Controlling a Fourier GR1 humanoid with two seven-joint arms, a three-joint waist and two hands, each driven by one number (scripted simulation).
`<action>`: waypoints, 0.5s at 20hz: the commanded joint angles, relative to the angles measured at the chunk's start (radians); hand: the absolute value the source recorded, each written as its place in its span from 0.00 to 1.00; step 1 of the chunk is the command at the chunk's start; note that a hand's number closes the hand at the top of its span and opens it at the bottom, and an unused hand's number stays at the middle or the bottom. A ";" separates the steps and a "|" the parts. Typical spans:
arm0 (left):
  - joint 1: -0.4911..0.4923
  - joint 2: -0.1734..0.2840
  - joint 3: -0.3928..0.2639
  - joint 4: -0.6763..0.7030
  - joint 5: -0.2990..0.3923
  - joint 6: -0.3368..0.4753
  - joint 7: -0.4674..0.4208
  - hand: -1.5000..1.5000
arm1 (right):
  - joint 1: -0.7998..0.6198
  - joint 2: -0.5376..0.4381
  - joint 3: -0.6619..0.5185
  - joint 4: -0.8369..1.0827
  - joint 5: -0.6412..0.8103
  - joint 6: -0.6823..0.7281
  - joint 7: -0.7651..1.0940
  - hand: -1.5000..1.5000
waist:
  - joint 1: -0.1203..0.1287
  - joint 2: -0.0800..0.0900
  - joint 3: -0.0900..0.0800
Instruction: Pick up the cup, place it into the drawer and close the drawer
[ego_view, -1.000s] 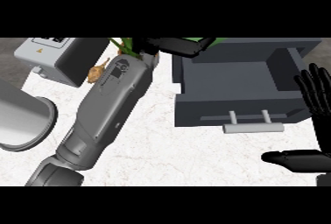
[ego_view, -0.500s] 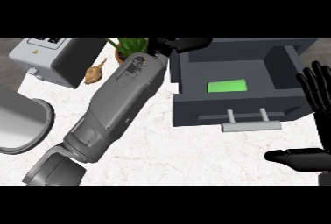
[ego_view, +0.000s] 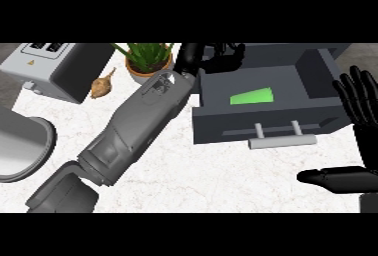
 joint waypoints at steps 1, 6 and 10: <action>-0.041 0.000 -0.045 0.051 0.006 -0.045 0.047 0.00 | 0.006 -0.016 -0.031 0.005 -0.020 0.010 -0.009 0.00 | 0.016 -0.003 0.000; -0.045 0.000 -0.179 0.042 0.020 0.053 0.109 0.00 | -0.036 0.016 0.022 0.042 0.016 -0.004 -0.025 0.00 | -0.012 0.005 0.001; 0.024 0.000 -0.200 0.052 0.023 0.085 0.009 0.00 | -0.048 -0.039 -0.034 0.030 -0.025 0.024 -0.006 0.00 | 0.001 0.003 0.000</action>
